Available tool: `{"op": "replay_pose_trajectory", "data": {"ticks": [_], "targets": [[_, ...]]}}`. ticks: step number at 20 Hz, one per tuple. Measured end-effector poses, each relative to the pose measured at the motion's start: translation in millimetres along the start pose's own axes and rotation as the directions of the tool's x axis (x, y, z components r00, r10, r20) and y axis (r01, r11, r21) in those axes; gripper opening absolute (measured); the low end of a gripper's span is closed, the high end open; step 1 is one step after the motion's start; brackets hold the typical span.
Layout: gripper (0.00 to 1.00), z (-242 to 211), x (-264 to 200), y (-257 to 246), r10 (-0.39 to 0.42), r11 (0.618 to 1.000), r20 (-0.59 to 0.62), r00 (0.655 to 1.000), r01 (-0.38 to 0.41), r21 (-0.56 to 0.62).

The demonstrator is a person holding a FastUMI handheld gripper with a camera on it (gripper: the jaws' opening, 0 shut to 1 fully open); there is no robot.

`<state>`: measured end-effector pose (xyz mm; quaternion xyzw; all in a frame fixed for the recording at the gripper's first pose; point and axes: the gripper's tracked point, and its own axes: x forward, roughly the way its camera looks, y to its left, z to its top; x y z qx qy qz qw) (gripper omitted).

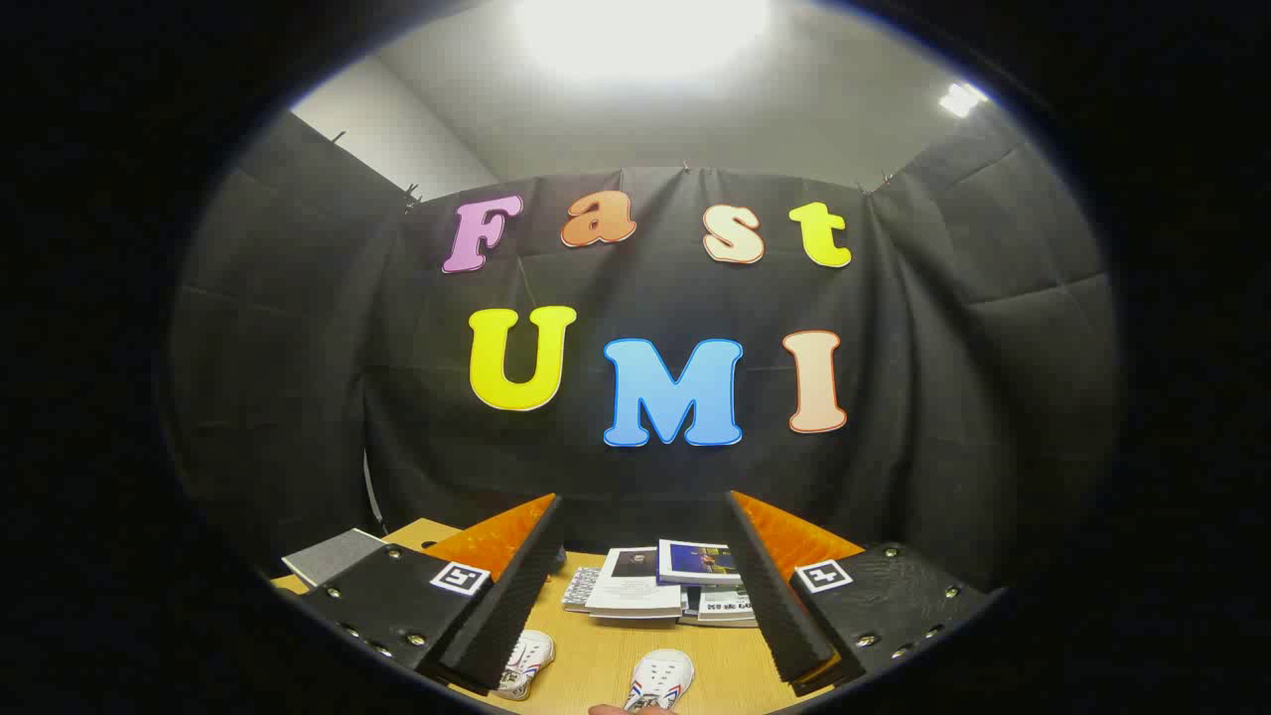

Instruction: Open the storage box then place both shoes into the box .Put the left shoe in first, then the right shoe, with the right side of both shoes facing outward in a uniform manner.

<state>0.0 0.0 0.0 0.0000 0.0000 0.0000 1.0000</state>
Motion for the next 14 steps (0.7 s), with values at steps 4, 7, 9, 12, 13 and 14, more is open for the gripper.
{"op": "replay_pose_trajectory", "data": {"ticks": [4,7,9,12,13,14], "targets": [[0.96,-0.1,2.4,-0.2,-0.003,1.0,0.0,1.0,0.003,0.002],[0.96,-1.9,3.1,1.2,-0.002,1.0,0.0,1.0,0.002,0.007],[0.96,-3.2,3.4,1.6,-0.004,1.0,-0.003,1.0,0.004,0.006],[0.96,-2.7,5.0,5.1,0.0,1.0,-0.003,1.0,0.0,0.007],[0.96,-3.5,5.4,5.3,0.001,1.0,-0.003,1.0,-0.001,0.006],[0.96,-3.8,5.8,5.7,0.001,1.0,-0.005,1.0,-0.001,0.004]]}}
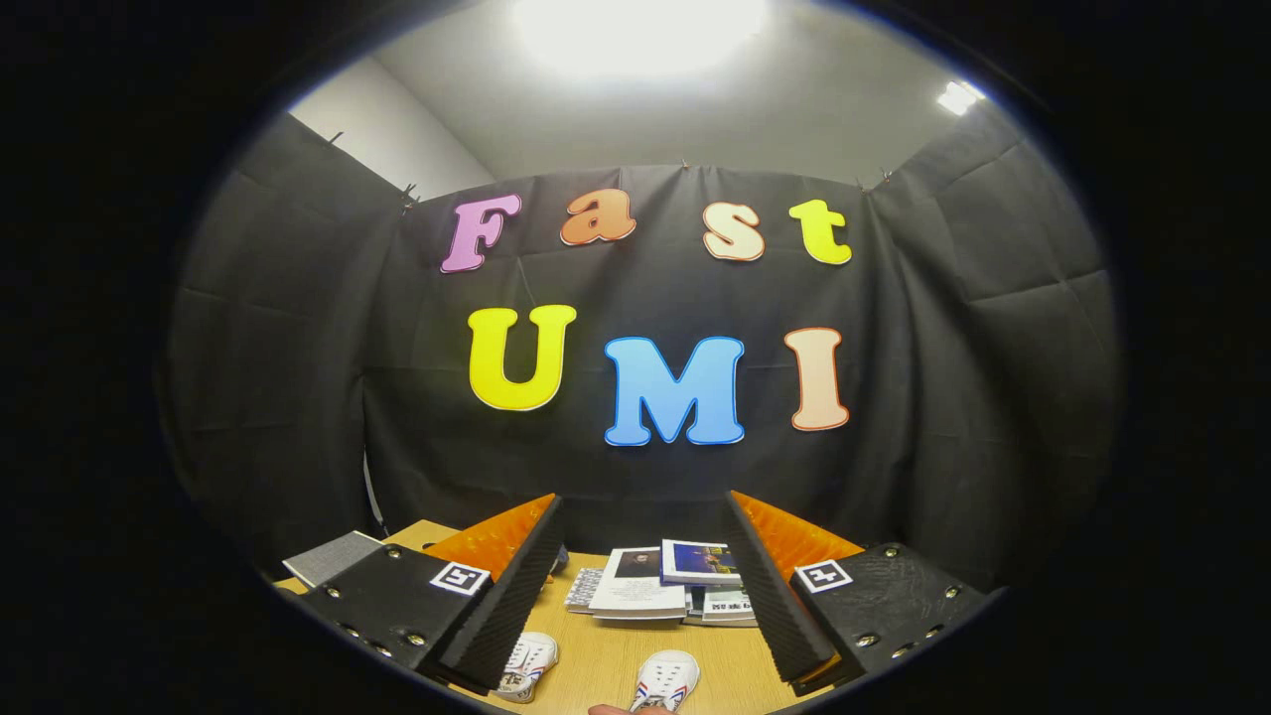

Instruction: Open the storage box then place both shoes into the box .Put the left shoe in first, then the right shoe, with the right side of both shoes facing outward in a uniform manner.

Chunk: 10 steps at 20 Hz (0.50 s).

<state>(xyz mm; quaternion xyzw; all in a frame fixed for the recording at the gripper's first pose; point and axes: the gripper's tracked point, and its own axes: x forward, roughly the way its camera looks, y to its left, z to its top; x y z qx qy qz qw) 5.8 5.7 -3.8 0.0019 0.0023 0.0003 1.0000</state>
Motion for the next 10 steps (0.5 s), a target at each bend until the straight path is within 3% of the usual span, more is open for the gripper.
{"op": "replay_pose_trajectory", "data": {"ticks": [10], "targets": [[0.96,-10.2,4.8,2.8,0.003,1.0,-0.028,1.0,-0.003,0.0]]}}
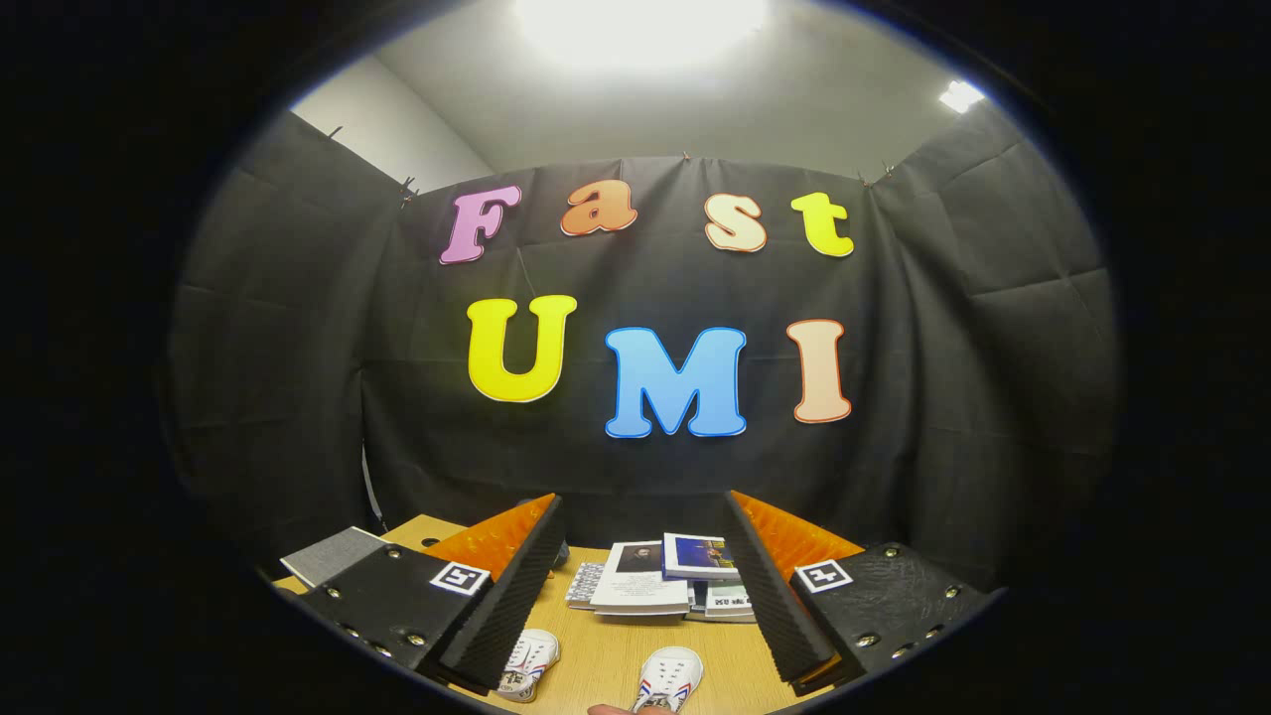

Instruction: Open the storage box then place both shoes into the box .Put the left shoe in first, then the right shoe, with the right side of both shoes facing outward in a uniform manner.

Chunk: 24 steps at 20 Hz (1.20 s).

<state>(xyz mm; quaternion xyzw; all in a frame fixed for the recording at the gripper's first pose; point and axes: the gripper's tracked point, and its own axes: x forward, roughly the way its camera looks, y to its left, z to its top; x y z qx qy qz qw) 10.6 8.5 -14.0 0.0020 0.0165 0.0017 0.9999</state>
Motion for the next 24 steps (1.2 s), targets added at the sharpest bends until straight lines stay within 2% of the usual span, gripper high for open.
{"op": "replay_pose_trajectory", "data": {"ticks": [7,10,14,17,21,23,24], "targets": [[0.96,-27,21,21,0.055,0.998,-0.06,0.997,-0.053,0.032],[0.97,-40,29,41,0.111,0.99,-0.109,0.988,-0.1,0.104],[0.97,-59,40,73,0.198,0.975,-0.152,0.968,-0.179,0.131],[0.98,-82,43,114,0.332,0.926,-0.22,0.917,-0.273,0.26],[0.98,-109,49,155,0.437,0.875,-0.282,0.854,-0.33,0.355],[0.97,-130,49,180,0.509,0.833,-0.323,0.797,-0.362,0.419],[0.97,-138,46,194,0.562,0.792,-0.334,0.757,-0.375,0.482]]}}
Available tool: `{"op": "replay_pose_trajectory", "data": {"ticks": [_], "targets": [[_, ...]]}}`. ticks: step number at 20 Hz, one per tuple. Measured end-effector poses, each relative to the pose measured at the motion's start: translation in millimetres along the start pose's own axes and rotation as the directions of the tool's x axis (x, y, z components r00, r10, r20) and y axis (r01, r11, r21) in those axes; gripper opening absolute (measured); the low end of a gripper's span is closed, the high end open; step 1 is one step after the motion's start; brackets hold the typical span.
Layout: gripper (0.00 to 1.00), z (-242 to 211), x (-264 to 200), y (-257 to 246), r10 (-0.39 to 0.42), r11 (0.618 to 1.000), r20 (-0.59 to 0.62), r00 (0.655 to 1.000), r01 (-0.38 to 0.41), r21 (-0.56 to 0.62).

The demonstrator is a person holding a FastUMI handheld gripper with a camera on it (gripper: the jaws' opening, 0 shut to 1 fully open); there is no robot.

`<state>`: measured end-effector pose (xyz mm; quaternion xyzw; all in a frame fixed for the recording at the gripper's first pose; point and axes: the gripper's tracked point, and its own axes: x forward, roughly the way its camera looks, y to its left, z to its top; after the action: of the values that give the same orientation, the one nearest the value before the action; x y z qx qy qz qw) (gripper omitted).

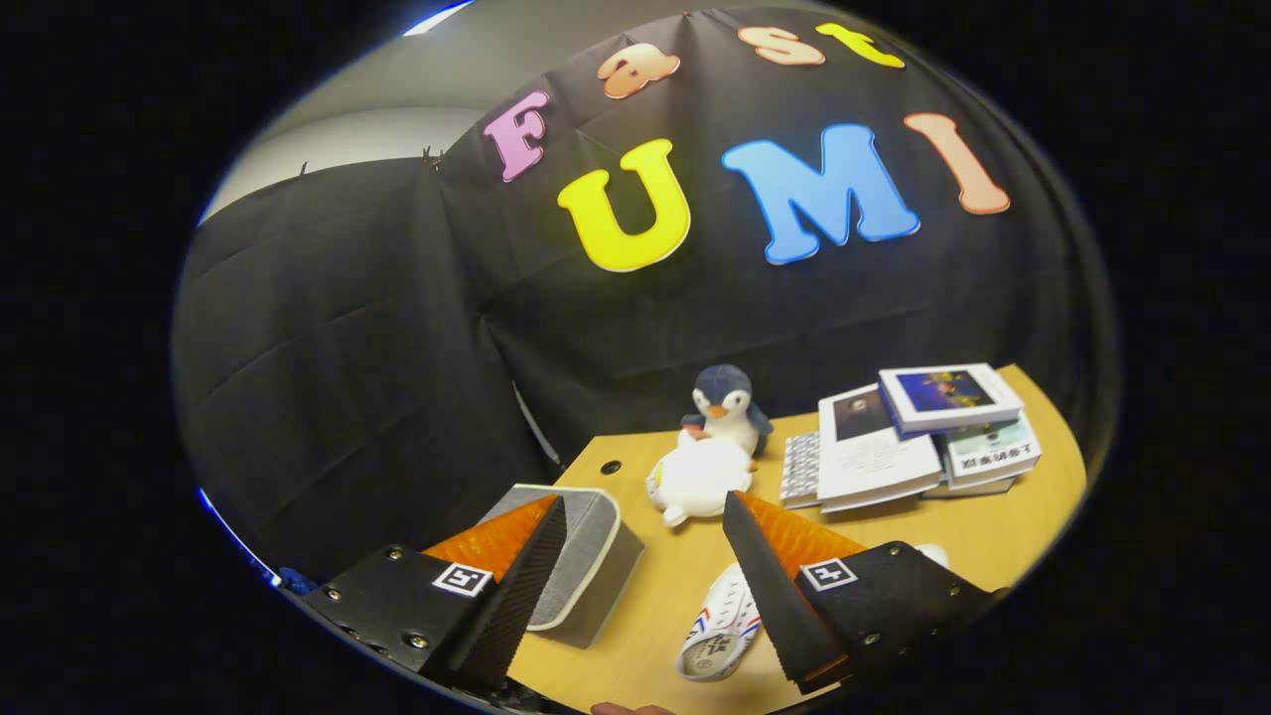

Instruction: Open the storage box then place both shoes into the box .Put the left shoe in first, then the right shoe, with the right side of both shoes facing outward in a uniform manner.

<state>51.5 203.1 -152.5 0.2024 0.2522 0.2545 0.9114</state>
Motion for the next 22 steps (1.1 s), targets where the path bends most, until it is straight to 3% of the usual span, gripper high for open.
{"op": "replay_pose_trajectory", "data": {"ticks": [2,7,10,12,16,20,22], "targets": [[0.97,-19,16,17,0.09,0.988,-0.062,0.994,-0.081,0.13],[0.97,-71,57,18,0.177,0.949,-0.187,0.966,-0.116,0.294],[0.97,-103,77,31,0.281,0.904,-0.253,0.926,-0.167,0.394],[0.97,-120,88,35,0.322,0.868,-0.269,0.908,-0.17,0.467],[0.97,-148,112,38,0.345,0.857,-0.311,0.886,-0.162,0.49],[0.97,-161,130,44,0.399,0.77,-0.288,0.87,-0.147,0.621],[0.97,-169,140,44,0.406,0.754,-0.302,0.863,-0.129,0.644]]}}
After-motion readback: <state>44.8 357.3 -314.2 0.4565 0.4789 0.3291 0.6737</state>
